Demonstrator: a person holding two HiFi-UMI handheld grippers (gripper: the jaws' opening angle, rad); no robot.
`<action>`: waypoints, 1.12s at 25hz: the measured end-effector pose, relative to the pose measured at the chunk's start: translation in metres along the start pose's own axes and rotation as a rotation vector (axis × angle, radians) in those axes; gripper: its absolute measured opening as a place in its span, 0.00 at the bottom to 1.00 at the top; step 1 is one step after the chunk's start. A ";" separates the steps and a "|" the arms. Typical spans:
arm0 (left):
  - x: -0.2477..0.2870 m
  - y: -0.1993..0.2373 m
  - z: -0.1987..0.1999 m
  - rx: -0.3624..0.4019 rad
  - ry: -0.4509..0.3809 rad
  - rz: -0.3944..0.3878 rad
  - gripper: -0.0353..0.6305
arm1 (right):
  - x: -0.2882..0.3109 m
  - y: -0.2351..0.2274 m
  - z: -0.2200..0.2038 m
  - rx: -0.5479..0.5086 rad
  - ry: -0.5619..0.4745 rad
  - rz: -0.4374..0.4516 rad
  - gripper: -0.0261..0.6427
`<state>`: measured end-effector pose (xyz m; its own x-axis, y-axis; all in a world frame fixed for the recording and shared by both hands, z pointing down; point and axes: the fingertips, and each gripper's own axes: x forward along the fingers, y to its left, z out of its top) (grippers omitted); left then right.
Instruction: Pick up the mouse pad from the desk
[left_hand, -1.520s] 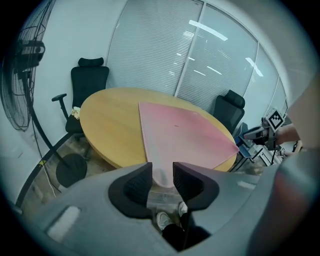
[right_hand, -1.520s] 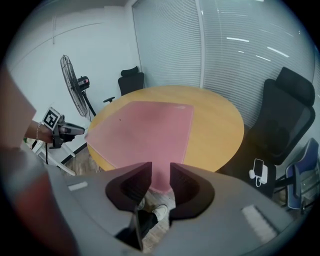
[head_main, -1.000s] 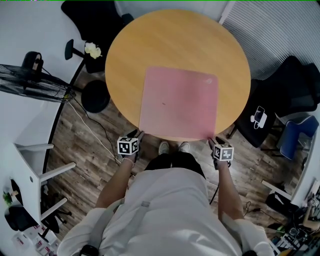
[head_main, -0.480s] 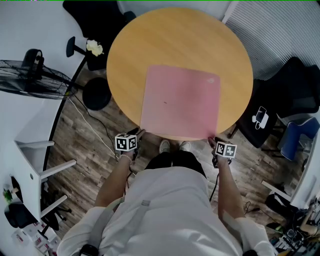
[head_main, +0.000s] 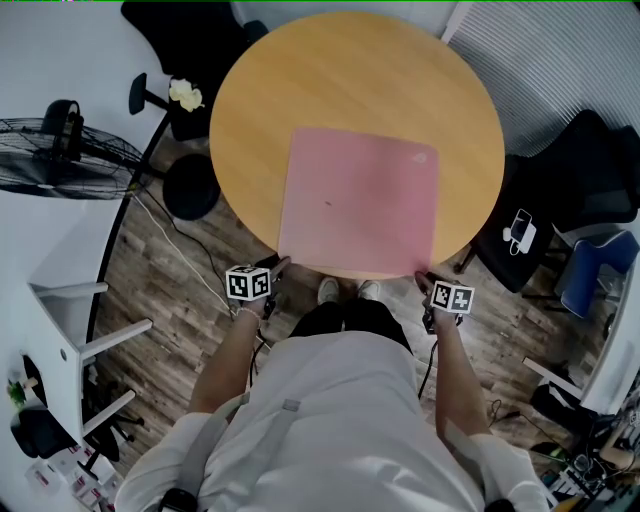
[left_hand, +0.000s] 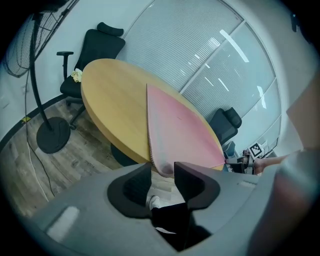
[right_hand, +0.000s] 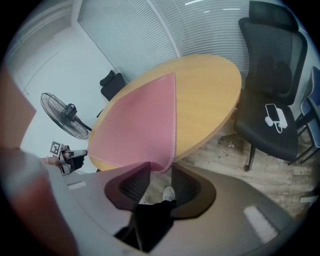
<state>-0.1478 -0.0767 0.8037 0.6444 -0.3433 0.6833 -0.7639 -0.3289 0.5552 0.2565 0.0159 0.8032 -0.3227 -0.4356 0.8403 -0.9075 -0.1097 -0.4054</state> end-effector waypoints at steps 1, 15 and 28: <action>0.000 0.000 0.000 0.000 -0.001 0.005 0.27 | 0.000 0.000 0.001 0.000 -0.003 -0.003 0.23; -0.006 -0.010 0.009 0.070 -0.012 0.027 0.09 | -0.010 0.000 0.010 -0.048 -0.051 -0.018 0.07; -0.020 -0.023 0.024 0.107 -0.097 0.011 0.08 | -0.027 0.015 0.022 -0.091 -0.125 -0.003 0.06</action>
<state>-0.1419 -0.0833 0.7662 0.6403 -0.4290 0.6372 -0.7662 -0.4150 0.4906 0.2574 0.0066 0.7662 -0.2887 -0.5441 0.7878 -0.9309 -0.0326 -0.3637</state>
